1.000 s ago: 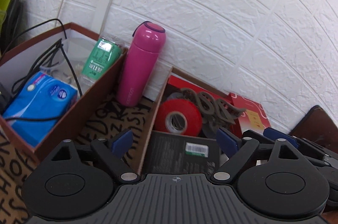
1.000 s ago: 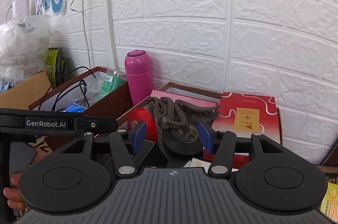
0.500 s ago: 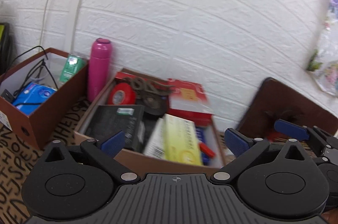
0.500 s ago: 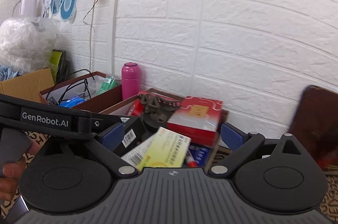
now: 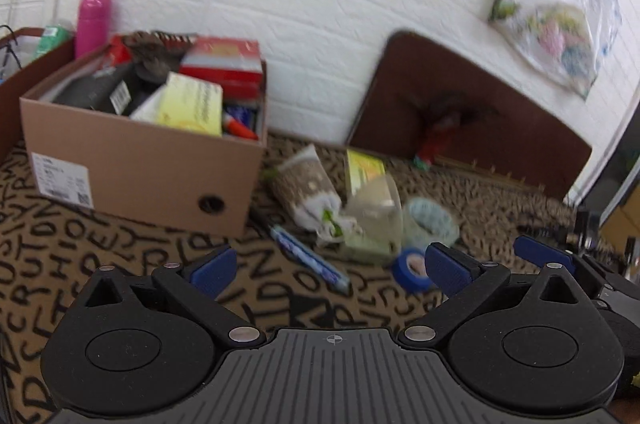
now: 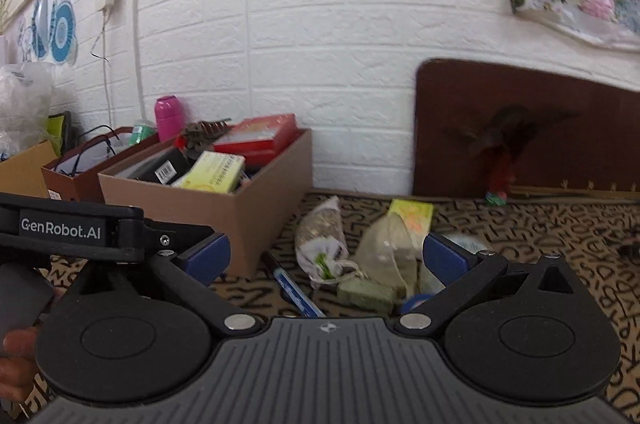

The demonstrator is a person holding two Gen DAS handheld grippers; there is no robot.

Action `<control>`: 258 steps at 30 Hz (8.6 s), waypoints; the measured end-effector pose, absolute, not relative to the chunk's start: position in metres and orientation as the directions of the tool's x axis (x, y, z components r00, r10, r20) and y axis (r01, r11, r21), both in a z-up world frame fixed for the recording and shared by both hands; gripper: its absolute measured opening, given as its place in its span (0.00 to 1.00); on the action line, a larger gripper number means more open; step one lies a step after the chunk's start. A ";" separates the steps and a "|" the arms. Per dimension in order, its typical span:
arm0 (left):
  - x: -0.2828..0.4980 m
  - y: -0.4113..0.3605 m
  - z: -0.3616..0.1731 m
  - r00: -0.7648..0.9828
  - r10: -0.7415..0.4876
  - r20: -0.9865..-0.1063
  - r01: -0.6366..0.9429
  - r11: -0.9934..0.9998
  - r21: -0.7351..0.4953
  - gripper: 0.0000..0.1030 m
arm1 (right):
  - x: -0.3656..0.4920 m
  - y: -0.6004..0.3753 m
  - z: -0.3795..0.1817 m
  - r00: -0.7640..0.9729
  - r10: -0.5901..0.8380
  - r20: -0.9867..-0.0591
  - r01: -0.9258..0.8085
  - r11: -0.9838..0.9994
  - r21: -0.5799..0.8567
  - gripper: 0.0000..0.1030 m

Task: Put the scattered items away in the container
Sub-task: 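Open the left gripper to drop the tape and withdraw, then grasp the blue marker with the left gripper while the right grasps blue tape, then carry the marker and blue tape into the cardboard box with both grippers, then release the marker and blue tape in the box and withdraw both grippers, then grasp the mesh seed bag with the left gripper while the right grasps the green box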

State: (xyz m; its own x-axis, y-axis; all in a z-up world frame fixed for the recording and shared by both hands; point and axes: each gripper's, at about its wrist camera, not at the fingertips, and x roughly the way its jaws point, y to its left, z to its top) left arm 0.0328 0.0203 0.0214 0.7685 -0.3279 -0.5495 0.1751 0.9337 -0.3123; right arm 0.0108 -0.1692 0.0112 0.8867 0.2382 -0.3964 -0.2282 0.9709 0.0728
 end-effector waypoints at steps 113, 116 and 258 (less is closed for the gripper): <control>-0.008 0.065 -0.036 0.692 -0.278 -0.666 0.201 0.961 -0.192 0.10 | -0.012 -0.118 -0.049 0.657 0.380 -0.651 -0.324 0.922 0.211 0.20; -0.005 0.079 -0.014 0.727 -0.285 -0.624 0.186 0.958 -0.220 0.10 | -0.007 -0.109 -0.032 0.649 0.444 -0.617 -0.374 0.893 0.249 0.20; 0.152 -0.025 -0.057 0.706 -0.263 -0.657 0.200 0.965 -0.172 0.32 | 0.111 -0.172 -0.087 0.766 0.252 -0.592 -0.217 0.967 0.131 0.26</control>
State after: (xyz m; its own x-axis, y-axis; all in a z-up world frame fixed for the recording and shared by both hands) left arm 0.1516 -0.0246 -0.0575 0.7062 -0.2634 -0.6572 0.1999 0.9646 -0.1718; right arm 0.1107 -0.1717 -0.0873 0.7658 0.2517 -0.5917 -0.2169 0.9674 0.1307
